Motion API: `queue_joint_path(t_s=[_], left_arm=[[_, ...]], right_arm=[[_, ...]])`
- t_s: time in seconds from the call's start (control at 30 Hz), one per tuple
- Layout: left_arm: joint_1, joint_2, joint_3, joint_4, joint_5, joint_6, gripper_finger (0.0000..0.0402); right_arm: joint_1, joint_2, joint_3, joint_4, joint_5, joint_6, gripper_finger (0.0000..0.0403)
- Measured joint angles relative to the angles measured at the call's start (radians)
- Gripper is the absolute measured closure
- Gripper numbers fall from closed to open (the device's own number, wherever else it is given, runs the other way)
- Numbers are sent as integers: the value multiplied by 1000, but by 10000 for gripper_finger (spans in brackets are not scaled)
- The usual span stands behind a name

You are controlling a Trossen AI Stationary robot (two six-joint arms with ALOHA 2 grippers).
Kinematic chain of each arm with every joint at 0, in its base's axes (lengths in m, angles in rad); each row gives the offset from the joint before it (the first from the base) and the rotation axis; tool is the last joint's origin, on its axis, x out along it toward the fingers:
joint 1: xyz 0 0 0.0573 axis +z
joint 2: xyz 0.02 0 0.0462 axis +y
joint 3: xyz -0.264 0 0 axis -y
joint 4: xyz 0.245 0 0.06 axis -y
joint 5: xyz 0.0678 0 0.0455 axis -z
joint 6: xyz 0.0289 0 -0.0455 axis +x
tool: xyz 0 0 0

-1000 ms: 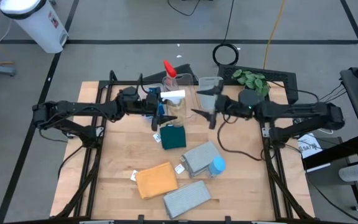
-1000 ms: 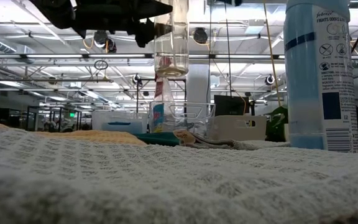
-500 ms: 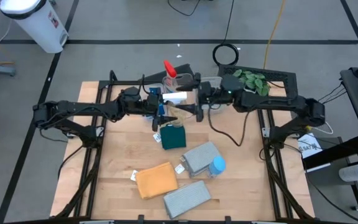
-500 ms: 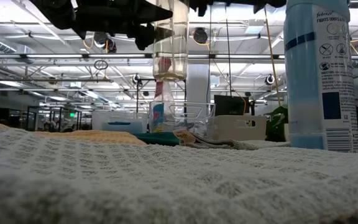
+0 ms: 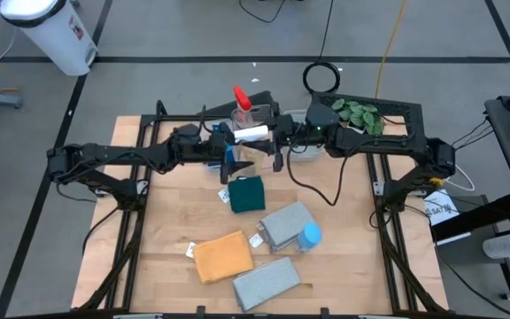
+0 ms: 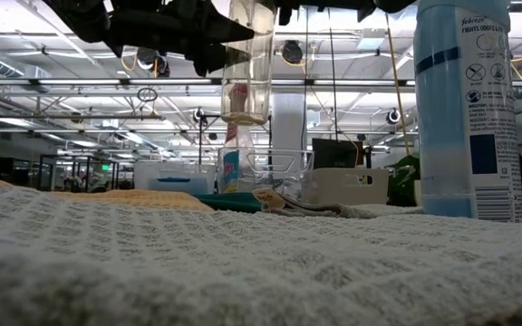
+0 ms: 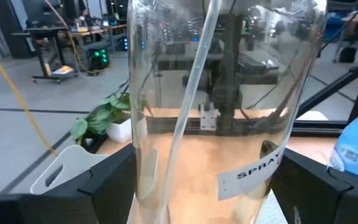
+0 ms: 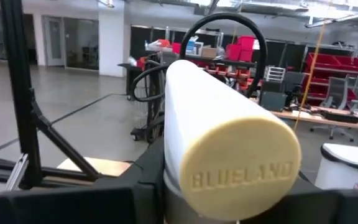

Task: Pick & Place Kitchen Items
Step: Put the white spray bottle into the transparent bin

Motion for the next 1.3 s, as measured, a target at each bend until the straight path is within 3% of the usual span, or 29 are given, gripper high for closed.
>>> queue_joint_path(t_s=[0.07, 0.2, 0.37, 0.5, 0.63, 0.7, 1.0, 1.3], left_arm=[[1, -1, 0, -9, -3, 13, 88], [7, -55, 0, -67, -27, 24, 21], [16, -153, 2, -172, -89, 74, 89], [31, -214, 4, -202, -104, 85, 88], [34, -230, 4, -242, -117, 91, 28], [36, -234, -3, -278, -139, 90, 19], [38, -140, 2, -183, -163, 55, 100], [33, -21, 1, -44, -157, 26, 115]], right_arm=[[0, 0, 0, -10, 2, -17, 299], [-24, -22, 0, -44, 2, -11, 299], [-67, -54, 0, -93, -2, 3, 299], [-99, -72, -1, -110, 14, 28, 299], [-104, -75, -1, -107, 27, 26, 299], [-105, -86, -6, -119, 37, 16, 299], [-106, -81, -9, -49, 31, 8, 299], [-96, -73, -45, 31, 36, 14, 299]])
